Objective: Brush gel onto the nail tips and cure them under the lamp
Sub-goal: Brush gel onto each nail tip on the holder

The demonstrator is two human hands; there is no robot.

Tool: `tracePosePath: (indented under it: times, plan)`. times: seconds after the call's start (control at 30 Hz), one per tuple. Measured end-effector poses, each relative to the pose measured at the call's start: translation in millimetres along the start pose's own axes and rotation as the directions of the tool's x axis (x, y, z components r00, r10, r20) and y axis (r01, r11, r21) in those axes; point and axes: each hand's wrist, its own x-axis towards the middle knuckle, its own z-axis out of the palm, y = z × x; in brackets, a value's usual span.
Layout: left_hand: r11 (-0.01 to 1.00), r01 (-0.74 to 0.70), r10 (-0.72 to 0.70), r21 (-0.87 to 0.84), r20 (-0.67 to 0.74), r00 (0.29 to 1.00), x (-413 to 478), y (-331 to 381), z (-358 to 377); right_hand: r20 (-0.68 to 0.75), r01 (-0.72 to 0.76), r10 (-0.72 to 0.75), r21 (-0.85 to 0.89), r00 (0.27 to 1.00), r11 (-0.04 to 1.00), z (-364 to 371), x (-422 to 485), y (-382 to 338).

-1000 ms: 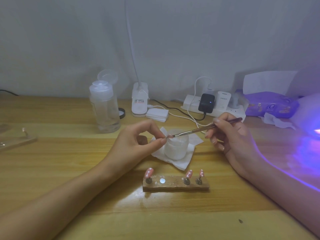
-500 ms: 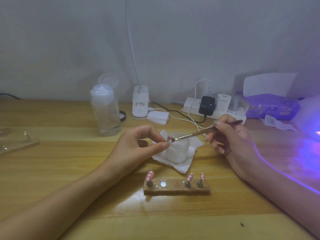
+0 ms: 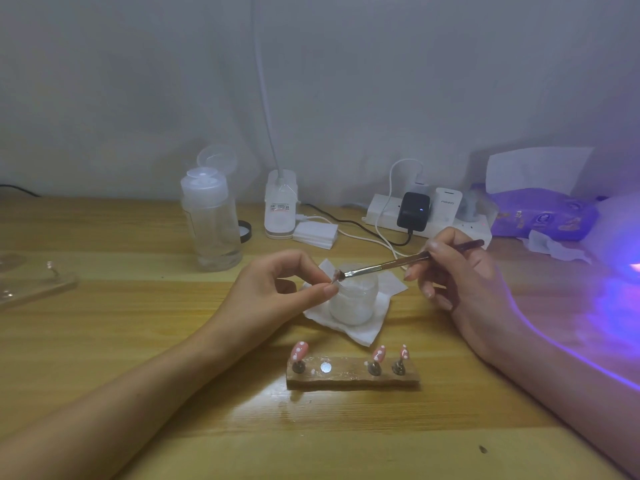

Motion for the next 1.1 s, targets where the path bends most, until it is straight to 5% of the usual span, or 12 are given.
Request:
tracePosePath:
  times: [1.1]
  plan:
    - [1.0, -0.028, 0.028, -0.007, -0.001, 1.0, 1.3, 3.8, 0.4, -0.01, 0.015, -0.015, 0.002, 1.0, 1.0, -3.2, 1.2, 2.5]
